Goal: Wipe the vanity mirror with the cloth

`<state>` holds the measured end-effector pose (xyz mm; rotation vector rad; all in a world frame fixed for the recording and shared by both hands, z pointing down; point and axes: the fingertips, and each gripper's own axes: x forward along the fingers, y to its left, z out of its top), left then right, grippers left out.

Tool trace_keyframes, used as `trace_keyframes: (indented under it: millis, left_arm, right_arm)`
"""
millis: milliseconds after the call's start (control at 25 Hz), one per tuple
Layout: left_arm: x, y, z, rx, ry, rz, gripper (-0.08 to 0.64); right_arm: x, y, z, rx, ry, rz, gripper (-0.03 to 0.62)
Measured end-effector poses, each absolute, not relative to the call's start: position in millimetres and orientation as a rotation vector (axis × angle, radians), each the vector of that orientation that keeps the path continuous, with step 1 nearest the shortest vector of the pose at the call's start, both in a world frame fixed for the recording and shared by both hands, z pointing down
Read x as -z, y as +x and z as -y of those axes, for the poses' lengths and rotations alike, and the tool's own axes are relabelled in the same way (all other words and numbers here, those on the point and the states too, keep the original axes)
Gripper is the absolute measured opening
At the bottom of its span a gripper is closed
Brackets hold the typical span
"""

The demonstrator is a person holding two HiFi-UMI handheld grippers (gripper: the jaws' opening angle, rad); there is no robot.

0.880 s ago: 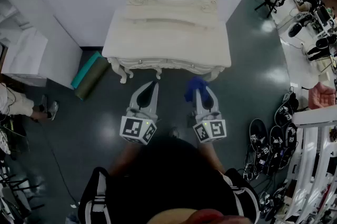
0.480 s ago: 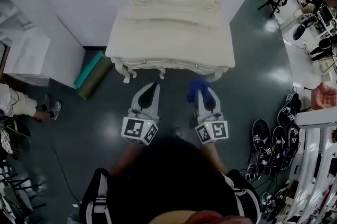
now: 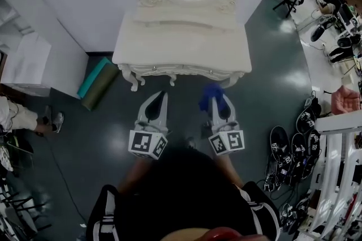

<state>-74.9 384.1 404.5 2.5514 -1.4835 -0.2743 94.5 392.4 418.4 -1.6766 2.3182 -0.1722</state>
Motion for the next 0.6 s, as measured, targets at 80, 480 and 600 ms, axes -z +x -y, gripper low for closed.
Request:
trace_keyframes:
  millis: [80,480,600]
  left_arm:
    - [-403,-84,-385,0.273,2.557,1.493,0.011]
    - [-411,-133,-379,0.247,2.578,1.438,0.011]
    - [-417,-131,-376,0.237,2.57,1.402,0.012]
  right_arm:
    - [-418,85,-393,0.166,-1.684,-2.322,0.051]
    - [-425,38,-397,0.152,-1.766,-2.305,0.051]
    - [-430,36,-397,0.164,-1.785,-2.304,0.051]
